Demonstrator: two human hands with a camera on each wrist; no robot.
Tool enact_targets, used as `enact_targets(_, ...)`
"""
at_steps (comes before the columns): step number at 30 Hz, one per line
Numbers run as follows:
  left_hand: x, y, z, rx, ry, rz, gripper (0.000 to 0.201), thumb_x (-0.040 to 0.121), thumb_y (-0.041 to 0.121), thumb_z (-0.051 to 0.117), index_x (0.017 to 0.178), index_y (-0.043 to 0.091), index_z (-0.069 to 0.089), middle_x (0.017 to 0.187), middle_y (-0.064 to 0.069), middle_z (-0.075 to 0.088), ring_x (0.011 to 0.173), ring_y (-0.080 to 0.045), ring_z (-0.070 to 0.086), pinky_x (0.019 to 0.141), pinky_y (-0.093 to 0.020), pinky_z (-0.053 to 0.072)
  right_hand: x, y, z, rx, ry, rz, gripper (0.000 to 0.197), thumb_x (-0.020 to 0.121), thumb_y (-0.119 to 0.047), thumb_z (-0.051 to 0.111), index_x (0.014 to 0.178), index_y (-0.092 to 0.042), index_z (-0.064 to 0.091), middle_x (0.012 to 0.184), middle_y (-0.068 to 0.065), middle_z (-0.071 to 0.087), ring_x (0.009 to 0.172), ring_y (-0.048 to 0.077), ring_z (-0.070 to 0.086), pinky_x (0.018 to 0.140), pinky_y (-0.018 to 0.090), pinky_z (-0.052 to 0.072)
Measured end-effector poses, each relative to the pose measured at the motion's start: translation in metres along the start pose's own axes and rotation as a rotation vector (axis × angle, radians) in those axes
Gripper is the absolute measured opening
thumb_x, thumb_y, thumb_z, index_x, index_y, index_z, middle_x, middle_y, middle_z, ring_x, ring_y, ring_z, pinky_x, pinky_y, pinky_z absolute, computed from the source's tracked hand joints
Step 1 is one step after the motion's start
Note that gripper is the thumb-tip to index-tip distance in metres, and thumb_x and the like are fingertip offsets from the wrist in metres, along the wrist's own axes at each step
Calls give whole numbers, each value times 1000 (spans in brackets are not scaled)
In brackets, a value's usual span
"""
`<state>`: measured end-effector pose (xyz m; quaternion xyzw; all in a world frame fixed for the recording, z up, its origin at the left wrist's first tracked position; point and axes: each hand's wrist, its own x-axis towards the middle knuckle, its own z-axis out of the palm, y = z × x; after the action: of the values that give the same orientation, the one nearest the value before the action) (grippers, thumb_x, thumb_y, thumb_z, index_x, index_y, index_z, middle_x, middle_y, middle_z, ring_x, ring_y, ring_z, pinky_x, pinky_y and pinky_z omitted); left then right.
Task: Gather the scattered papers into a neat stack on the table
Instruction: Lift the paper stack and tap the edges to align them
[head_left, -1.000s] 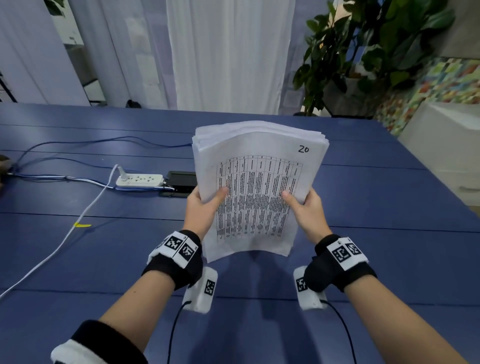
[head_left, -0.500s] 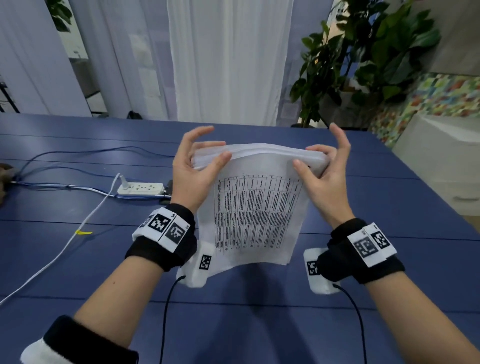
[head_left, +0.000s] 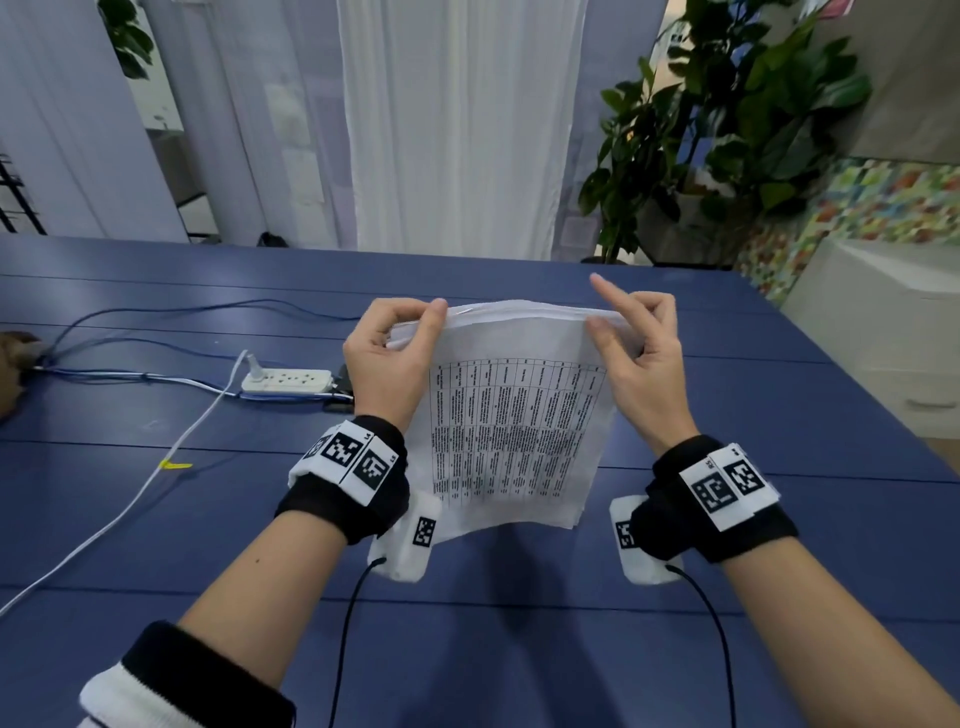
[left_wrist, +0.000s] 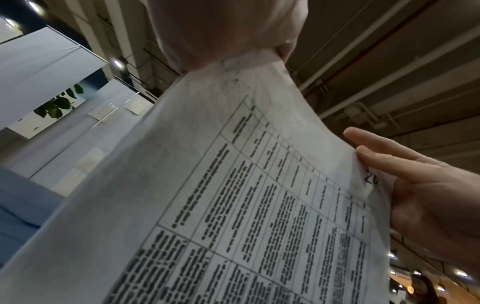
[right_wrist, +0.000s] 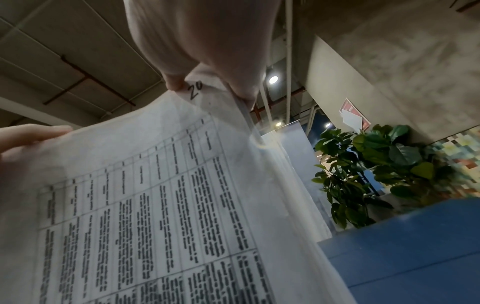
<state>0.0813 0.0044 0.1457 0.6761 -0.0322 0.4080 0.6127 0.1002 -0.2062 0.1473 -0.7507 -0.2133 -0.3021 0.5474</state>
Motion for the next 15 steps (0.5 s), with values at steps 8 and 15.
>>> enact_targets(8,5,5,4,-149,11,-98,23,83,4,42,84,27,43,74,2,65,76,-4,62,81,-18,44,2,1,2,-112,-68,-52,29,85,-16,64,112,-28,62,96,-11,31,95,-7,38,92,11,37)
enact_targets(15,5,5,3,-73,-18,-78,20,83,8,53,76,27,55,73,8,61,68,4,59,73,-9,43,3,-1,4,-102,-65,-59,29,86,-12,63,110,-28,62,91,-11,31,86,-9,39,80,6,37)
